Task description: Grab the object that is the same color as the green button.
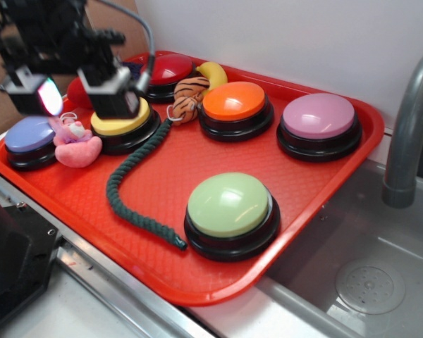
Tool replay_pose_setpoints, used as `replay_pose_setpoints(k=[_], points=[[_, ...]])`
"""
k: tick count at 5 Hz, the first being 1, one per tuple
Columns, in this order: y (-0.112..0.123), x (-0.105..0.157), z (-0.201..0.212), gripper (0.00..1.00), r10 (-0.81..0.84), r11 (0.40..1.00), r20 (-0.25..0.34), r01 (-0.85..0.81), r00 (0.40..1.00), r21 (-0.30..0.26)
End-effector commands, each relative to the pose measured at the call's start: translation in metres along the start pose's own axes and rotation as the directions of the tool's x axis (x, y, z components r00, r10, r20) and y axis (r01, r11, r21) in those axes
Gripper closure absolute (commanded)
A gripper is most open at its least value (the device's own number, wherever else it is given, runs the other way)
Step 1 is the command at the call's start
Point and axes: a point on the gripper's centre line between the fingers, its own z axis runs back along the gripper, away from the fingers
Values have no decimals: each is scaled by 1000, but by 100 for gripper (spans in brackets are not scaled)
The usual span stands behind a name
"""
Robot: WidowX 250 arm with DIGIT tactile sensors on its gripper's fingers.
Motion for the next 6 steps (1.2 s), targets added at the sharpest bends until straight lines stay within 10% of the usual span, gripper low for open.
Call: replay_pose_setpoints(k=[1,4,5,6], points=[[3,11,-64,0,178,984,73,-178,981,-13],[17,9,-104,0,221,975,68,-218,973,-49],[15,10,-106,19,201,978,77,-196,977,-68],[14,10,-107,100,182,982,69,-178,981,-65]])
